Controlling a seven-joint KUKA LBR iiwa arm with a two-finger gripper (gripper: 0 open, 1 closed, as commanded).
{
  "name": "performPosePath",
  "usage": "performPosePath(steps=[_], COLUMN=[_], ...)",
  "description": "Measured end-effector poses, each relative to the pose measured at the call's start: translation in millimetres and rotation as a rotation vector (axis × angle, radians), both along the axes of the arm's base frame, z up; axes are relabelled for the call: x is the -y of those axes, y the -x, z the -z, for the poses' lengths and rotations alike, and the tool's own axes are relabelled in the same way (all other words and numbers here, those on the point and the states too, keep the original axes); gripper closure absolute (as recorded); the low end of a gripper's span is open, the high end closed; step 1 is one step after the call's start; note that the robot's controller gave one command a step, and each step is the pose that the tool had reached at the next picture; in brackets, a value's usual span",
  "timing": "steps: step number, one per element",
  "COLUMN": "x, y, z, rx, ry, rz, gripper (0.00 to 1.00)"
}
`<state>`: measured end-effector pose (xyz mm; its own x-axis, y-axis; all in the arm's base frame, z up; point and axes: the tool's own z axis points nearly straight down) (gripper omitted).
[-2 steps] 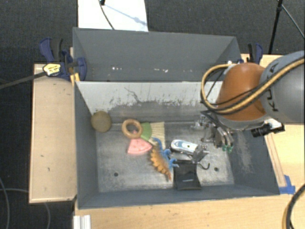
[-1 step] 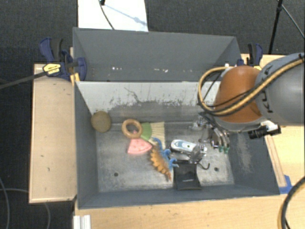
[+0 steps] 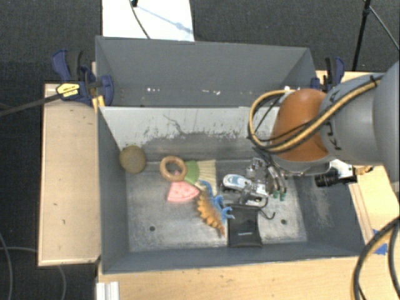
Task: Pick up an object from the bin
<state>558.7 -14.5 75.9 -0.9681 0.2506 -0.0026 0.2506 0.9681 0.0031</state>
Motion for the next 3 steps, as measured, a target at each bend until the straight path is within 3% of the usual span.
performPosePath(steps=[3], x=[0.1], y=[0.7], z=[-7.1], rx=[0.002], ry=[0.001], rz=[-0.001], gripper=[1.00])
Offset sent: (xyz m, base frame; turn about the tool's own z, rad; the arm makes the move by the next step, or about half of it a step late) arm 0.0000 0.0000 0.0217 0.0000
